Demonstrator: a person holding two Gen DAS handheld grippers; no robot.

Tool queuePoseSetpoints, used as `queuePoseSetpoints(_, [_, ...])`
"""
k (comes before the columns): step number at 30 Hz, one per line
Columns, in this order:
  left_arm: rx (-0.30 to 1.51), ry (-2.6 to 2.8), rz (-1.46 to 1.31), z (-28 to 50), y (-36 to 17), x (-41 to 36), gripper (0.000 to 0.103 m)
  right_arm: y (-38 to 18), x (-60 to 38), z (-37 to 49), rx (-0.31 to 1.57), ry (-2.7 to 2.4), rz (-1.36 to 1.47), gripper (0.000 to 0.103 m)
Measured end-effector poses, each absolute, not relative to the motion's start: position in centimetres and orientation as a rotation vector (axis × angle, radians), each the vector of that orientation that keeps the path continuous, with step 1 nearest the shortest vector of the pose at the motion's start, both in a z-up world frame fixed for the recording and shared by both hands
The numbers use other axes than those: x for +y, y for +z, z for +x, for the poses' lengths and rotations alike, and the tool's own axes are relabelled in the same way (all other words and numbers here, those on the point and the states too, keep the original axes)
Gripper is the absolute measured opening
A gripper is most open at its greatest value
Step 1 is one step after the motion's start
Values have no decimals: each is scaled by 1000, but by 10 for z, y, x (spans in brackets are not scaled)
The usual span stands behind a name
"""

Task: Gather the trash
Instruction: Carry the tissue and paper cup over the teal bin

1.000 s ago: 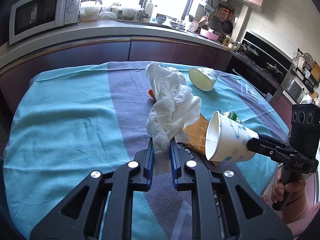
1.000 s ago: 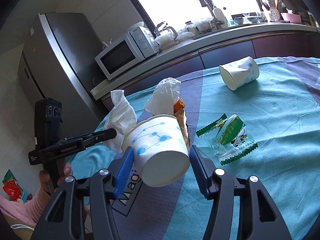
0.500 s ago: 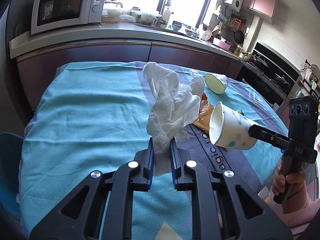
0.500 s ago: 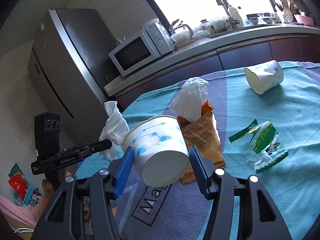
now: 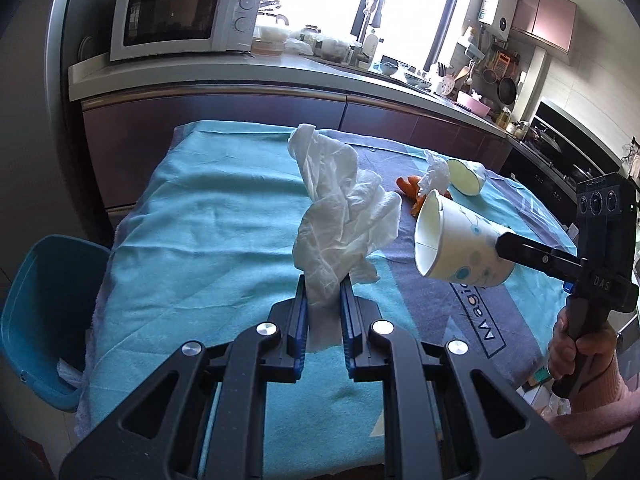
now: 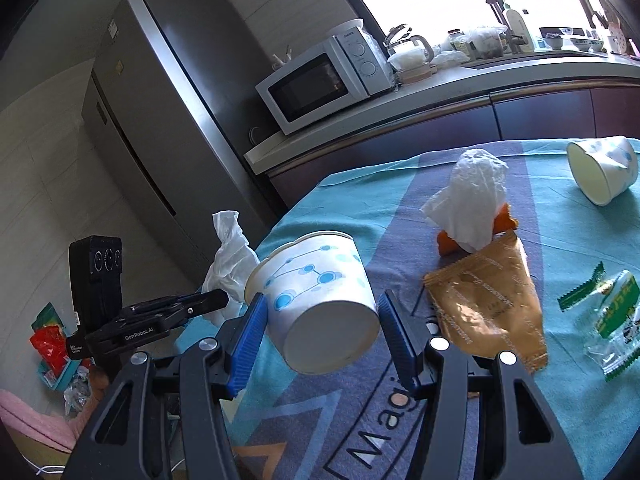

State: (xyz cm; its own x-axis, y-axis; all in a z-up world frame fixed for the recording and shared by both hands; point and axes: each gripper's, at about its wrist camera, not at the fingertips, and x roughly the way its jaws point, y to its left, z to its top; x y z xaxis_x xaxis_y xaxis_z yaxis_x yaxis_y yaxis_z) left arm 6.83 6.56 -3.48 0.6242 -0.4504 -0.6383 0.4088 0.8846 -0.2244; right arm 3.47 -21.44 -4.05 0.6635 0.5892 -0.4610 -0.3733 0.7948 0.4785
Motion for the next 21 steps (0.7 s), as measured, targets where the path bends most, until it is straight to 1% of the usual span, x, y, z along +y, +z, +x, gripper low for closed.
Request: queuePoseSetpoints(21, [705,-218,-181,54,-28,193,15,-21,-96,91,691,806,246,55])
